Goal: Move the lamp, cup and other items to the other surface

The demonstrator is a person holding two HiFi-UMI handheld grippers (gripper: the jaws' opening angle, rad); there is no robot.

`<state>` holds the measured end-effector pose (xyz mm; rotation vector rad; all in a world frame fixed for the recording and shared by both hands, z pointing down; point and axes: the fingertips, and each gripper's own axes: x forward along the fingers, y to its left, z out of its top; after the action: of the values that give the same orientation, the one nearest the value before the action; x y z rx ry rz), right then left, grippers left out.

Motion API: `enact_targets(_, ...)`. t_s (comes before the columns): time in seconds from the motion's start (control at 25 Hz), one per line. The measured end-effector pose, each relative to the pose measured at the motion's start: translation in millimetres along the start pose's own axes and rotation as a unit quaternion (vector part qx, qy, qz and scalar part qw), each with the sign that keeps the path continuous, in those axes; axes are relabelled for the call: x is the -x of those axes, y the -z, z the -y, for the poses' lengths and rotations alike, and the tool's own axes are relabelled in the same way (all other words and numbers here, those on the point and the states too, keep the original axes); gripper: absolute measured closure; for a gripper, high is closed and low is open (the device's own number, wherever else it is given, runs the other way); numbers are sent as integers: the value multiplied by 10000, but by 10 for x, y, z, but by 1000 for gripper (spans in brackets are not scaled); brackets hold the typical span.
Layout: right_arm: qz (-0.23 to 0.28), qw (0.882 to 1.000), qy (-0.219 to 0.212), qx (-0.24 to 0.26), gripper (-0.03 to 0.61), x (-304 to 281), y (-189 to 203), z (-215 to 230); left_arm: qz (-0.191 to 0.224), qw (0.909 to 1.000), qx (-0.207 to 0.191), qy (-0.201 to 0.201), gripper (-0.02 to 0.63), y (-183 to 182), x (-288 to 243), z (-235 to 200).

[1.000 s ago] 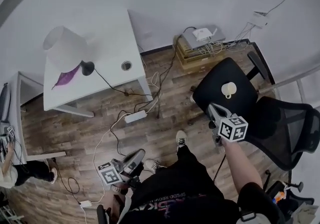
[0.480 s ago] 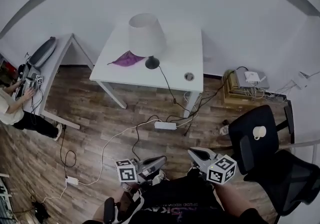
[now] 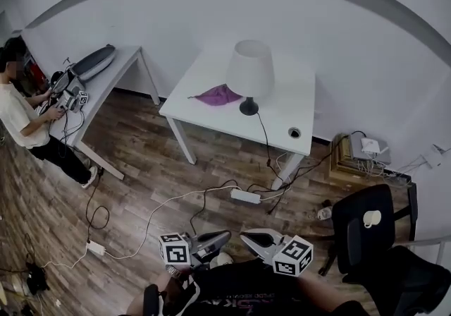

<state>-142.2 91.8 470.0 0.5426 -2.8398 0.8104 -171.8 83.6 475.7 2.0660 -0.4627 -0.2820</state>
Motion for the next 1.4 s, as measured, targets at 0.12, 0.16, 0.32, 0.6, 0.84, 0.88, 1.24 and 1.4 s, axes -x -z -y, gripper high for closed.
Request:
enact_targets(0.12, -98, 9997, -166, 116, 574, -131, -1, -96, 100, 9999, -44, -51, 621, -24, 129, 24)
enact_targets(0.16, -130, 9996, -194, 158, 574, -160, 2, -121, 118, 9999, -73, -57, 621, -21, 162, 25)
enact_targets(0.32, -270, 9990, -231, 275, 574, -212, 42, -163, 229, 9997, -99, -45, 621, -18, 232, 0)
enact_targets(0.6, -323, 9992, -67, 225, 574, -156, 90, -185, 260, 9996, -58, 102, 621, 3, 264, 30)
enact_targets(0.84, -286, 9995, -1, 168, 574, -150, 127, -239, 143, 9998, -49, 88, 621, 64, 316, 66)
enact_targets(0.88, -274, 9995, 4, 155, 574, -147, 131, -237, 156, 9998, -23, 94, 621, 68, 316, 62)
enact_targets(1.24, -206, 9997, 119, 72, 574, -98, 169, -244, -6, 9999, -25, 133, 621, 181, 293, 47)
enact_targets(1.4, -181, 9997, 123, 86, 574, -80, 175, -258, -76, 9998, -87, 179, 620, 187, 266, 107)
